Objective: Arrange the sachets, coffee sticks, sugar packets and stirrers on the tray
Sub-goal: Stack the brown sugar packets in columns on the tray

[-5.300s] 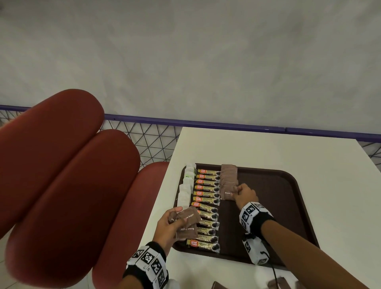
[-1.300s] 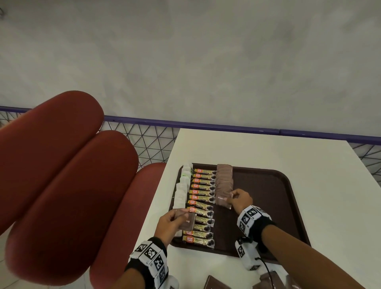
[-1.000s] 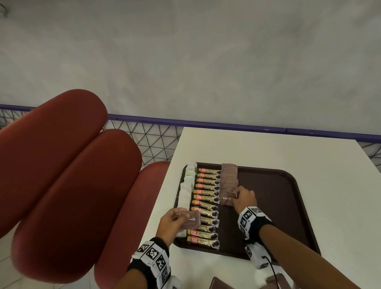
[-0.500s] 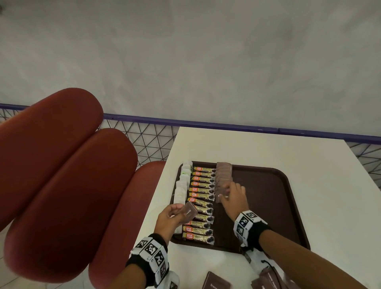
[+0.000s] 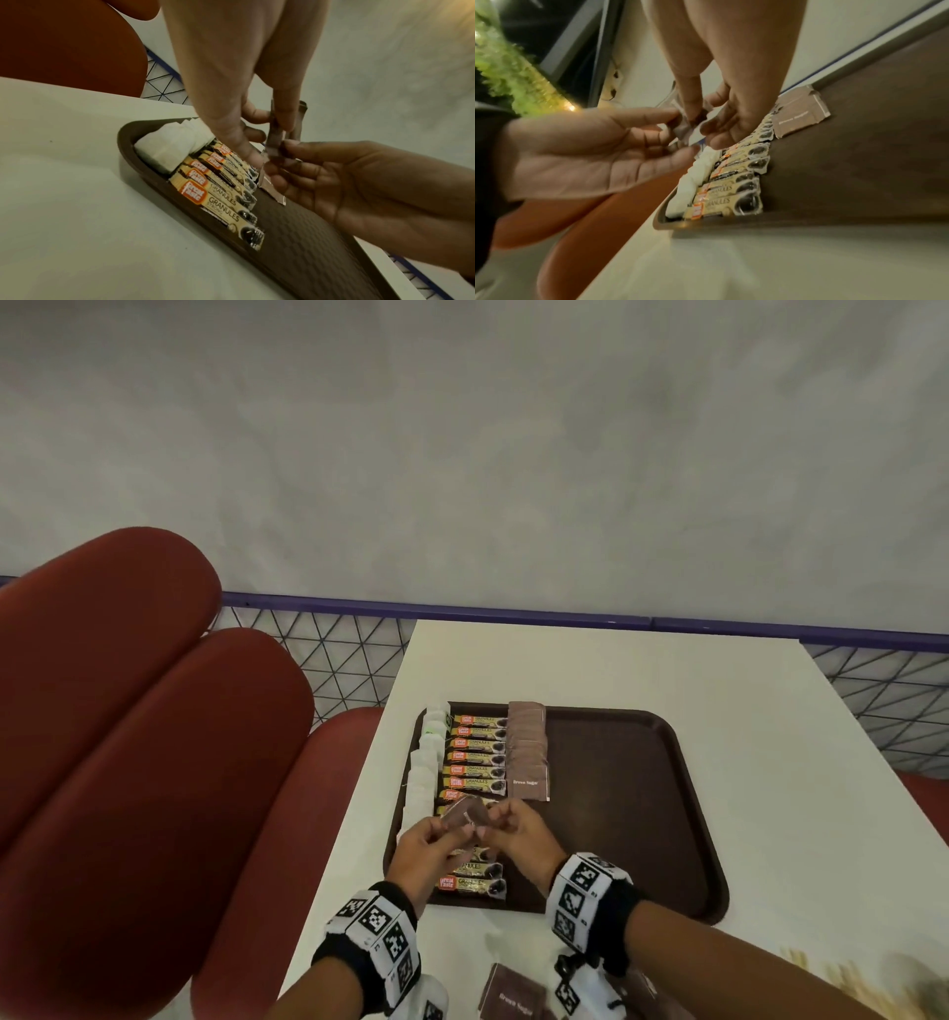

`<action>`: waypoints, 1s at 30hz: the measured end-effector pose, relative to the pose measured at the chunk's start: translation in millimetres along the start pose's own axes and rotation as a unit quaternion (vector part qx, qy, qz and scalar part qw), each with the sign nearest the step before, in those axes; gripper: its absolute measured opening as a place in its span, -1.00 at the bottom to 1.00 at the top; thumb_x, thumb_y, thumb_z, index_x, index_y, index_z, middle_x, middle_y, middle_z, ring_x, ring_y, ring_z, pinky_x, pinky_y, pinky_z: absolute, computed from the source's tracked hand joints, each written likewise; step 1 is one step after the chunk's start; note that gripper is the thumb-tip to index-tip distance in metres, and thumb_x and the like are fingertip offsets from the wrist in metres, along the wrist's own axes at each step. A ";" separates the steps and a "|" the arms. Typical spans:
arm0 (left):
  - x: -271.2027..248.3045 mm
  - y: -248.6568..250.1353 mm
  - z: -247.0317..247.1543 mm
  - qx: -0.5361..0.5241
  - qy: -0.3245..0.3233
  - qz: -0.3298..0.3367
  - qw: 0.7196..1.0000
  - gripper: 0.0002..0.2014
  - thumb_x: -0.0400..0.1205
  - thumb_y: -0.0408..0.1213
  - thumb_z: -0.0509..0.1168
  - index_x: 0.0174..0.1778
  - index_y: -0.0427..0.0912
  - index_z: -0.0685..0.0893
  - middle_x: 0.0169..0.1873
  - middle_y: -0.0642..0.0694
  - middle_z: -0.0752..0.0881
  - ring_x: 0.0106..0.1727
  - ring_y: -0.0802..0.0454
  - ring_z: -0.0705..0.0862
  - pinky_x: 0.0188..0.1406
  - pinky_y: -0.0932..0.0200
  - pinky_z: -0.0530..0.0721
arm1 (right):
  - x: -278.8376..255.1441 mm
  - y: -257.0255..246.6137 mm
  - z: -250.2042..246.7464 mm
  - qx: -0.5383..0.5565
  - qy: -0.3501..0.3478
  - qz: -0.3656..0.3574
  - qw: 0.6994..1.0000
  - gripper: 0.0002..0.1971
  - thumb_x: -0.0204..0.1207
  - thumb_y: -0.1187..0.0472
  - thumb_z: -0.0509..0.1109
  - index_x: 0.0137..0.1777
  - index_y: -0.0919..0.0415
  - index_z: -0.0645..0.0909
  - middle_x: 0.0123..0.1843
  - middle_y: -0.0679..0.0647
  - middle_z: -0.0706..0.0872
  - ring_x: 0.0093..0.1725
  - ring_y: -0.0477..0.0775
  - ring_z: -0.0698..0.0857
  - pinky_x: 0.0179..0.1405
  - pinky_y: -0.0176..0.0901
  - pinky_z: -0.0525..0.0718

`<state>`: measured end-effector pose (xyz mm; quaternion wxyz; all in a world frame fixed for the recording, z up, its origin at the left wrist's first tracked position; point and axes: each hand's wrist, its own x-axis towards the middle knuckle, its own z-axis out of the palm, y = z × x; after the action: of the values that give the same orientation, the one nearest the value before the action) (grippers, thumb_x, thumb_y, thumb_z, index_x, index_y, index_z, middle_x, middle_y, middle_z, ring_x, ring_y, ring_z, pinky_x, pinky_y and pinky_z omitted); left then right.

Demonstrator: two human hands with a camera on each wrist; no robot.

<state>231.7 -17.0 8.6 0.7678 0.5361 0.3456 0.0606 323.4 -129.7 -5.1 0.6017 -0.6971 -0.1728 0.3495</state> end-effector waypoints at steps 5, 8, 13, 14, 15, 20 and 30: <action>-0.9 -6.0 -5.7 0.047 -0.004 -0.019 0.999 -0.89 0.59 -0.39 0.34 0.01 -0.18 0.65 0.01 -0.14 0.69 0.10 -0.03 0.65 -0.05 0.23 0.66 | 12.1 -16.6 -25.3 -0.074 0.053 -0.011 0.996 -0.77 0.51 0.45 0.34 -0.20 0.11 0.44 -0.21 0.03 0.63 -0.33 -0.11 0.67 -0.35 -0.34 0.61; -2.6 -5.2 -13.4 0.051 0.002 -0.023 0.998 -0.86 0.59 -0.38 0.34 0.05 -0.17 0.65 0.09 -0.15 0.69 0.18 -0.06 0.66 -0.06 0.24 0.67 | 25.6 -21.8 -51.3 -0.223 0.083 -0.014 0.971 -0.70 0.49 0.43 0.34 -0.27 -0.01 0.44 -0.19 -0.03 0.64 -0.17 0.00 0.64 -0.18 -0.29 0.60; -3.9 -3.4 -27.5 0.064 0.005 -0.031 0.997 -0.77 0.59 -0.40 0.33 0.16 -0.27 0.65 0.08 -0.23 0.72 0.13 -0.09 0.69 0.05 0.15 0.70 | 44.6 -19.4 -68.4 -0.337 0.091 0.020 0.937 -0.73 0.47 0.47 0.30 -0.29 0.07 0.47 -0.20 0.12 0.65 -0.17 0.08 0.63 -0.11 -0.11 0.61; -4.4 -3.2 -29.7 0.063 0.004 -0.032 0.997 -0.76 0.59 -0.41 0.33 0.18 -0.30 0.65 0.06 -0.23 0.73 0.10 -0.09 0.70 0.02 0.15 0.72 | 48.2 -18.2 -68.1 -0.355 0.087 0.027 0.930 -0.72 0.47 0.47 0.29 -0.31 0.07 0.46 -0.20 0.13 0.65 -0.17 0.09 0.63 -0.11 -0.11 0.60; -5.1 -2.6 -31.3 0.060 0.004 -0.032 0.998 -0.77 0.59 -0.43 0.33 0.17 -0.32 0.64 0.01 -0.22 0.74 0.04 -0.06 0.72 -0.06 0.19 0.74 | 52.1 -16.4 -67.1 -0.371 0.084 0.033 0.924 -0.71 0.47 0.47 0.27 -0.32 0.06 0.44 -0.18 0.16 0.66 -0.14 0.12 0.64 -0.09 -0.09 0.61; -7.0 -0.9 -35.3 0.066 0.001 -0.035 0.997 -0.83 0.59 -0.45 0.32 0.09 -0.30 0.64 -0.08 -0.17 0.74 -0.09 0.03 0.73 -0.30 0.35 0.71 | 65.7 -10.0 -59.7 -0.460 0.076 0.063 0.882 -0.83 0.52 0.43 0.19 0.03 0.22 0.52 0.11 0.27 0.67 0.09 0.27 0.66 0.02 -0.08 0.60; -13.8 -2.8 -31.6 0.189 -0.030 -0.028 0.981 -0.84 0.57 -0.42 0.35 0.03 -0.15 0.67 -0.23 -0.04 0.72 -0.29 0.18 0.66 -0.41 0.37 0.58 | 63.8 1.7 -56.2 -0.622 0.116 -0.023 0.774 -0.60 0.56 0.24 0.29 0.38 0.23 0.36 0.32 0.15 0.49 0.34 0.15 0.43 0.14 -0.11 0.56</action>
<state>201.7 0.1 6.7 0.6638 0.6633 0.3429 -0.0436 406.6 -128.2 -22.8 0.0606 -0.9504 -0.2974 0.0681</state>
